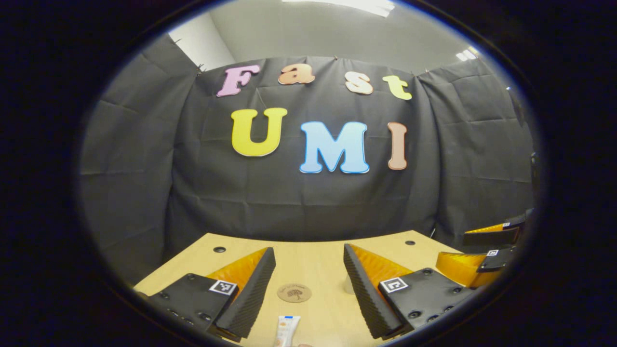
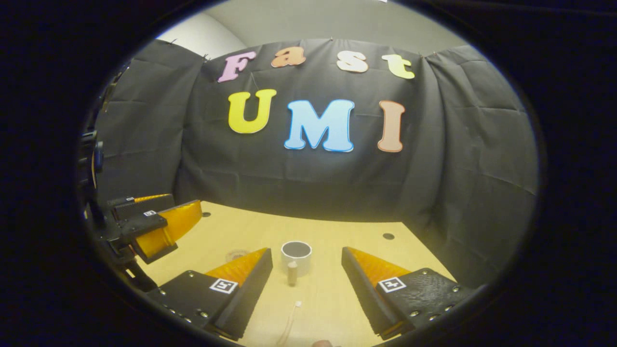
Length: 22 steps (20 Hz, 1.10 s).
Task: Put the toothbrush and toothpaste on the desktop into the cup, then pick up the cup and place it on the coaster on the desktop.
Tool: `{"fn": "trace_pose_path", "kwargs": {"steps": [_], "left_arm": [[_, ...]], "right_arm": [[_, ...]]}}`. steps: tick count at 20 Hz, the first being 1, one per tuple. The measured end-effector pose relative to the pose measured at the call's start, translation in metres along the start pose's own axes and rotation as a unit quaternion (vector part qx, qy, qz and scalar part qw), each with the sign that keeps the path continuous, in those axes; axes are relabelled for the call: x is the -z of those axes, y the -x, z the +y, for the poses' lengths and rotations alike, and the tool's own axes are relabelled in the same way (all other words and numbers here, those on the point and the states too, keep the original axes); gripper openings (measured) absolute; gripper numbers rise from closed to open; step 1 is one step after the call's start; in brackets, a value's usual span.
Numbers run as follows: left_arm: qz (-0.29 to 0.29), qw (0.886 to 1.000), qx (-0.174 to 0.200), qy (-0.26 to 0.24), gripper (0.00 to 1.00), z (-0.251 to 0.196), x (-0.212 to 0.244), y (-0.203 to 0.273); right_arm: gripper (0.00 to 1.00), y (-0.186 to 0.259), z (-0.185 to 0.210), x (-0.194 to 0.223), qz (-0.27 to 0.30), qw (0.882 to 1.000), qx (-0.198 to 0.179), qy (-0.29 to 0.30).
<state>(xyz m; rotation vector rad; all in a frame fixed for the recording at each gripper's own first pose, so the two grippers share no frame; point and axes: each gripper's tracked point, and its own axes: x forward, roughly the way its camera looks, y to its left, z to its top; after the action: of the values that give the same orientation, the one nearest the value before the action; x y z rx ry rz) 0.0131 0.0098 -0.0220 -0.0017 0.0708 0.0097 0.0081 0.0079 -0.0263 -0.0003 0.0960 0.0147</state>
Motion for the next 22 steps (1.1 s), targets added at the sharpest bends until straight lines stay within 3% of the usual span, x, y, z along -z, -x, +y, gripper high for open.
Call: {"fn": "trace_pose_path", "kwargs": {"steps": [11,22], "left_arm": [[0.08,0.997,-0.009,0.021,0.92,0.006,0.046,-0.021],[0.219,0.975,-0.024,0.038,0.92,0.017,0.125,-0.031]], "right_arm": [[0.9,-0.019,-0.001,0.053,0.095,0.995,0.01,-0.013],[0.91,-0.03,0.017,0.11,0.207,0.978,-0.022,-0.026]]}}
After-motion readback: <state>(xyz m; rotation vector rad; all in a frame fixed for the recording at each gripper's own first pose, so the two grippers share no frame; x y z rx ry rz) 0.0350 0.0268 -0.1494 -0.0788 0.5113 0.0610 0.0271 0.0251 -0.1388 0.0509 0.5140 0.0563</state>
